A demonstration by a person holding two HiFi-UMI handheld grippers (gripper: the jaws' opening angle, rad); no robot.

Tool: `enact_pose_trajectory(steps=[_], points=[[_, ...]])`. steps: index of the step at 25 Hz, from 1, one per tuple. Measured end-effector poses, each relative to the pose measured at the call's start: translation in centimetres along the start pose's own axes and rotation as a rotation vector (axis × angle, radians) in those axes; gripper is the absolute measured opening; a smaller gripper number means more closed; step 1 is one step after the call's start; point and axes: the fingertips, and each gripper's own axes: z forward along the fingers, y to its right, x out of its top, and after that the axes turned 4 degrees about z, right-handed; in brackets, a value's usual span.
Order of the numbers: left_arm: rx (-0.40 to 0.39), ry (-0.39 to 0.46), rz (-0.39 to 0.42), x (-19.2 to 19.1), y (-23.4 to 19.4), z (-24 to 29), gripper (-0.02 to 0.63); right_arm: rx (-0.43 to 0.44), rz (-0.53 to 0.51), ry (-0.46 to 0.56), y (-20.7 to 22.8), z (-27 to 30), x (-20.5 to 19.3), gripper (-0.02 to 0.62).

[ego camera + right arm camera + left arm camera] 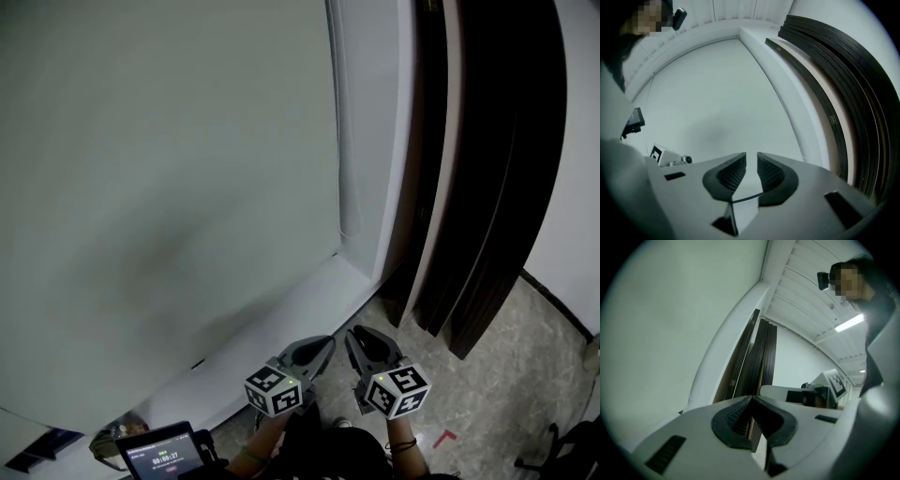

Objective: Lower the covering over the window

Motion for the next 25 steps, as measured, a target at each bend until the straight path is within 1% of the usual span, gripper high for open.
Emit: enact_pose_trajectory(steps=[21,25], points=[[0.006,-0.025,-0.001,-1.5,-0.5,-0.5,0.002,-0.01,-0.032,-0.025,0.5,0.4,-1.3,0.075],[-0.001,-0.023,0.003,-1.7,0.3,-1.4,0.003,-0.014,-0.037,-0.023,-0.3,-0.3,-1.7,0.075]])
